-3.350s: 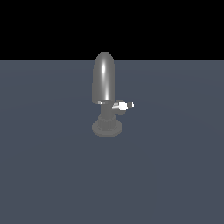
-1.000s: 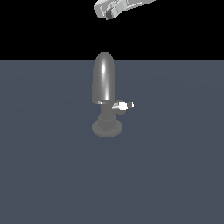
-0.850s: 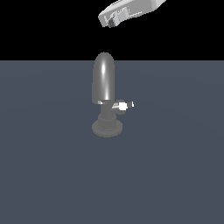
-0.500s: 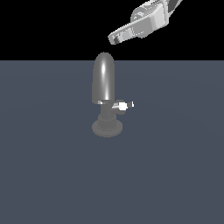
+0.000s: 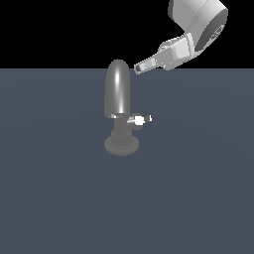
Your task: Turn on the faucet by rotating a designated handle.
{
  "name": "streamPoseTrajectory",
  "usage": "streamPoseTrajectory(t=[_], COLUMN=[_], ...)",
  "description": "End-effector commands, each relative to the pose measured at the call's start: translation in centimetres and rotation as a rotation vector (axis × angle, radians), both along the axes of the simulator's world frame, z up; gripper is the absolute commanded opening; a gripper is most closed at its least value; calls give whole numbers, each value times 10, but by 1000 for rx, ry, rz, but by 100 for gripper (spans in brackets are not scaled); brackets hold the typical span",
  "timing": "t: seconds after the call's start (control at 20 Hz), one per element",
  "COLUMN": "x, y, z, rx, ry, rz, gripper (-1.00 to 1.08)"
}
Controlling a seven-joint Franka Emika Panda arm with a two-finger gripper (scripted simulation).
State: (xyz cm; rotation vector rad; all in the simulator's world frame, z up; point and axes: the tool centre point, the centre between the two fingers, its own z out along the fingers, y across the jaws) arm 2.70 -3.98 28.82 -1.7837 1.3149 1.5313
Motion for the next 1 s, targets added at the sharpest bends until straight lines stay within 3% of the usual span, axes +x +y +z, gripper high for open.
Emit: streamPoseTrajectory(t=[0.0,0.6,0.95], x=[2,-3,-9], y=[-5,-23,-25], z=[-15,-89,-110], rx=[21,120,149], ry=[53,303,375], rz=[-47,-277,-344], gripper=[-100,-100,-100])
